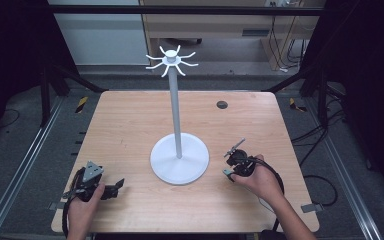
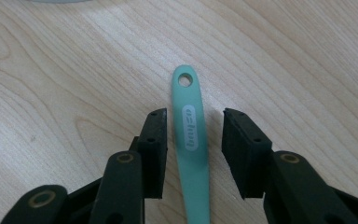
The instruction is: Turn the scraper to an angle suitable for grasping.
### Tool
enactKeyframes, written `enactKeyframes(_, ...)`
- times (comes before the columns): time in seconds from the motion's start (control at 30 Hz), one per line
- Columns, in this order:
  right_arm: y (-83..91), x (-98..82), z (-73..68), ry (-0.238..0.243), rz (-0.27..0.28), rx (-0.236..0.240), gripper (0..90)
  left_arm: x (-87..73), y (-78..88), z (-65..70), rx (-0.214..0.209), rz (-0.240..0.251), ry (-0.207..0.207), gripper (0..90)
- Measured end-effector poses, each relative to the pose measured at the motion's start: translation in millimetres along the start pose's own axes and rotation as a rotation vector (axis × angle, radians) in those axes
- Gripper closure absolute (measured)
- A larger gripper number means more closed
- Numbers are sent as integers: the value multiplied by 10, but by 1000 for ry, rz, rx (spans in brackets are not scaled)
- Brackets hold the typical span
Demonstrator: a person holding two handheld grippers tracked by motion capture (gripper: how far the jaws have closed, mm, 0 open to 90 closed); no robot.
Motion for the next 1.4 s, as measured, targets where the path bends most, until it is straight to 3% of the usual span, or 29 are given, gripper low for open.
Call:
enactKeyframes(0.83, -48, 57, -13, 35, -45, 13, 740, -1, 2, 2, 1, -2, -3, 30)
enactKeyframes(1.03, 37, 30, 49, -11, 17, 37, 744, -1, -2, 5, 1, -3, -3, 30)
enactKeyframes(1.13, 138, 9, 102, -39, 74, 47, 744, -1, -6, 14, -1, -6, -6, 30)
enactKeyframes(1.4, 292, -23, 193, -61, 140, 36, 745, -2, -7, 12, 2, -5, 0, 29)
Point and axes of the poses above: each handheld gripper's, and its own axes: y roughly backward along the jaws, x roughly out of its top, z roughly to its right, the point moved 4 cm from there along -y, roughly forward along the jaws, and after that the axes turned 10 degrees about -z, right-handed, at the moved point
